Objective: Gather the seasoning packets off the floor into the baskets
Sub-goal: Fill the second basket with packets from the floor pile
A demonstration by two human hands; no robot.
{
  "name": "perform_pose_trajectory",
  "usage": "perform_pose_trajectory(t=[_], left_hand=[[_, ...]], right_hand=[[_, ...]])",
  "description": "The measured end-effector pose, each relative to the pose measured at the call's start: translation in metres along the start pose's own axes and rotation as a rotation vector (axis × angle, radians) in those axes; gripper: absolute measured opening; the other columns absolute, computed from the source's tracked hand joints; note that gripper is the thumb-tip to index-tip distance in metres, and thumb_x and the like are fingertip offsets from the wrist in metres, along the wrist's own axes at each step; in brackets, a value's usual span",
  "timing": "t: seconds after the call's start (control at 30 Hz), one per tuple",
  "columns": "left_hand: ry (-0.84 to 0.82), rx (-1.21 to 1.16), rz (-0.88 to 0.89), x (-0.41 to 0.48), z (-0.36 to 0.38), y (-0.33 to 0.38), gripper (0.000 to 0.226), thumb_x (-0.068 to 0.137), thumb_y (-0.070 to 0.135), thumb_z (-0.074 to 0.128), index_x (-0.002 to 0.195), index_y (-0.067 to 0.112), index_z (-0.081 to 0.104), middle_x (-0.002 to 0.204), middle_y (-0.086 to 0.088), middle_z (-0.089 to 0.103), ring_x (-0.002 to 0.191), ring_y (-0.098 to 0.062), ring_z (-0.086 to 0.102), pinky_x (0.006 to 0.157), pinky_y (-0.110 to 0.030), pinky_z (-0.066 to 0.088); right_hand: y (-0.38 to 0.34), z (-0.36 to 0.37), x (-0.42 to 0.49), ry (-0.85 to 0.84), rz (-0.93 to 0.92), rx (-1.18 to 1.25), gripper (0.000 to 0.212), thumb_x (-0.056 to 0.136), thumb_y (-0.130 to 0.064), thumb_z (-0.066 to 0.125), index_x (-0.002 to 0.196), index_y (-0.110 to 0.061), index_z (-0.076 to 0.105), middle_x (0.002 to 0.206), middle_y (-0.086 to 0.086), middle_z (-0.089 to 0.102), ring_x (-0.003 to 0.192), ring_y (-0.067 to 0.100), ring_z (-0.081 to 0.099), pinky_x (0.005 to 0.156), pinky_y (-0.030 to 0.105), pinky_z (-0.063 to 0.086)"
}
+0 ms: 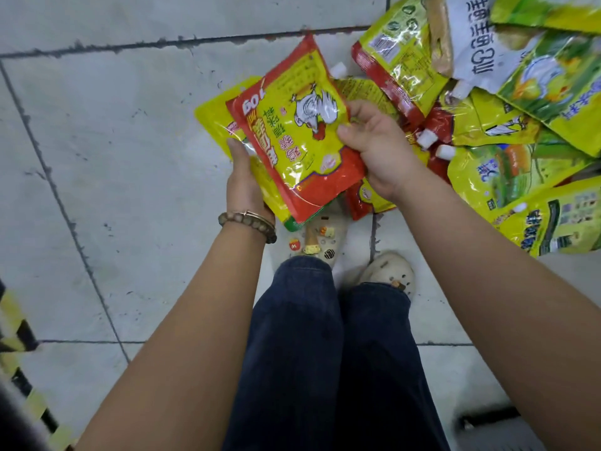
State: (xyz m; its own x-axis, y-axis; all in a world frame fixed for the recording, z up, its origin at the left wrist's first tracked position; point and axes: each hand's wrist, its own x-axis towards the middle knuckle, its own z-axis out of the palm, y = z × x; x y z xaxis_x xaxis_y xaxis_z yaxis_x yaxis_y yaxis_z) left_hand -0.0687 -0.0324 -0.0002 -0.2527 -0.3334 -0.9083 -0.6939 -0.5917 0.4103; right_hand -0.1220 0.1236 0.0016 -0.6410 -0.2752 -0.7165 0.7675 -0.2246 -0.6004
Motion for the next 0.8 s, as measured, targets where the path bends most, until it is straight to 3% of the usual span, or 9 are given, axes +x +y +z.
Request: perform_pose_trajectory(t=[0.07, 0.17, 0.27, 0.37, 0.53, 0.63, 0.7, 0.8], left_hand=[[-0.009, 0.068, 0.042, 0.004, -0.001, -0.003, 0.065, 0.066, 0.069, 0.062, 0.109, 0.020, 0.063, 0.112, -0.007, 0.068, 0.100, -0.027, 0.067, 0.088, -0.047, 0.053], [0.065, 0.183, 0.122, 0.007, -0.011, -0.011, 0.045, 0.060, 0.038, 0.079, 0.097, 0.016, 0.066, 0.093, -0.004, 0.072, 0.085, -0.023, 0.070, 0.079, -0.042, 0.057], [0.113, 0.101, 0.135, 0.011, -0.022, -0.016, 0.024, 0.069, 0.021, 0.081, 0.088, 0.018, 0.067, 0.080, 0.002, 0.073, 0.079, -0.020, 0.070, 0.073, -0.038, 0.055], [0.141, 0.033, 0.119, 0.014, -0.028, -0.015, 0.028, 0.062, 0.026, 0.081, 0.084, 0.018, 0.067, 0.076, 0.003, 0.073, 0.078, -0.021, 0.071, 0.075, -0.039, 0.056], [0.143, 0.042, 0.113, 0.012, -0.029, -0.012, 0.013, 0.076, 0.019, 0.076, 0.084, 0.018, 0.065, 0.069, 0.005, 0.072, 0.070, -0.018, 0.070, 0.071, -0.037, 0.057], [0.138, 0.047, 0.126, 0.010, -0.027, -0.009, 0.013, 0.077, 0.017, 0.075, 0.085, 0.017, 0.065, 0.069, 0.005, 0.072, 0.068, -0.016, 0.070, 0.066, -0.033, 0.056], [0.134, 0.050, 0.129, 0.007, -0.026, -0.006, 0.013, 0.077, 0.018, 0.076, 0.085, 0.017, 0.065, 0.070, 0.005, 0.072, 0.068, -0.016, 0.071, 0.065, -0.033, 0.056], [0.113, 0.048, 0.153, -0.003, -0.027, 0.002, 0.013, 0.079, 0.017, 0.073, 0.089, 0.016, 0.065, 0.073, 0.004, 0.073, 0.070, -0.017, 0.071, 0.065, -0.033, 0.055]], right_hand=[[0.009, 0.002, 0.004, 0.049, -0.004, -0.277, 0.019, 0.080, 0.002, 0.054, 0.086, -0.015, 0.056, 0.076, -0.001, 0.068, 0.068, 0.011, 0.061, 0.070, 0.028, 0.050], [0.021, 0.006, 0.012, -0.008, 0.015, -0.763, 0.026, 0.085, 0.004, 0.052, 0.106, -0.007, 0.063, 0.100, 0.008, 0.065, 0.088, 0.017, 0.056, 0.085, 0.033, 0.046], [0.012, 0.004, 0.022, 0.217, -0.053, -1.070, 0.035, 0.091, -0.008, 0.052, 0.125, -0.012, 0.058, 0.123, 0.009, 0.060, 0.112, 0.023, 0.055, 0.095, 0.033, 0.043], [-0.003, -0.003, 0.043, 0.380, -0.280, -1.454, 0.044, 0.092, -0.012, 0.049, 0.136, -0.014, 0.045, 0.137, 0.011, 0.046, 0.126, 0.028, 0.042, 0.099, 0.038, 0.036], [-0.019, -0.007, 0.074, 0.320, -0.229, -1.837, 0.042, 0.092, -0.029, 0.056, 0.128, -0.009, 0.049, 0.133, 0.017, 0.046, 0.128, 0.032, 0.038, 0.101, 0.042, 0.028], [-0.021, -0.007, 0.074, 0.248, -0.236, -1.779, 0.032, 0.094, -0.027, 0.053, 0.120, -0.010, 0.055, 0.123, 0.017, 0.055, 0.121, 0.033, 0.043, 0.098, 0.040, 0.029], [-0.023, -0.011, 0.062, 0.268, -0.278, -1.486, 0.024, 0.094, -0.027, 0.053, 0.111, -0.009, 0.055, 0.106, 0.016, 0.060, 0.104, 0.030, 0.051, 0.083, 0.034, 0.032], [-0.029, -0.015, 0.030, 0.318, -0.337, -1.063, 0.013, 0.094, -0.021, 0.053, 0.097, -0.008, 0.051, 0.083, 0.006, 0.051, 0.076, 0.017, 0.045, 0.067, 0.035, 0.031]])
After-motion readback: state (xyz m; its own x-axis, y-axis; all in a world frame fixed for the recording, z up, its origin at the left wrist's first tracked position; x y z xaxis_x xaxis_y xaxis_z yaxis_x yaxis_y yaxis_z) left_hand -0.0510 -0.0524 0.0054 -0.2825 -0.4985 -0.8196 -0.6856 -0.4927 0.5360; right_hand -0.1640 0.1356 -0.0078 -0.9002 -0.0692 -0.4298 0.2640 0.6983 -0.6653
